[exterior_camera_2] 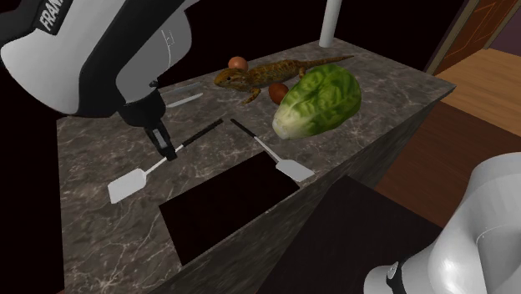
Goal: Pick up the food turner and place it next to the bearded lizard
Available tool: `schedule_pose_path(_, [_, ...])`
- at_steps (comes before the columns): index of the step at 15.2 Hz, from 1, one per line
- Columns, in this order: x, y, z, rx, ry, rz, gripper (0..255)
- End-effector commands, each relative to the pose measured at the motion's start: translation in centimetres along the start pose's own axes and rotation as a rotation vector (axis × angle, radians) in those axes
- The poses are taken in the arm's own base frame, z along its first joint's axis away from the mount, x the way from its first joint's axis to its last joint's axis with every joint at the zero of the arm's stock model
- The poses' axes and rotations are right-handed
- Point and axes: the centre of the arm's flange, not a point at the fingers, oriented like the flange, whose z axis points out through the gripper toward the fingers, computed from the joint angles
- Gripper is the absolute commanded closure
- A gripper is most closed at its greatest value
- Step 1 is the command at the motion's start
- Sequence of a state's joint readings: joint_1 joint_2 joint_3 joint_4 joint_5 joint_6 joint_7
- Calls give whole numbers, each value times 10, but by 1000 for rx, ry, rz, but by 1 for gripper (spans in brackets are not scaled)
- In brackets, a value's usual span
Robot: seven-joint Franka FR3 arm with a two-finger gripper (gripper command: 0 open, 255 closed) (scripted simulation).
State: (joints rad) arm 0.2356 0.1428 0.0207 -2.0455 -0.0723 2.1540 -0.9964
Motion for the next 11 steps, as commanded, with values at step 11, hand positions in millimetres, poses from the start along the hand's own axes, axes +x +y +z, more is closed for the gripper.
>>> schedule_pose_path(11, [-4,-1,-64,0,0,0,255])
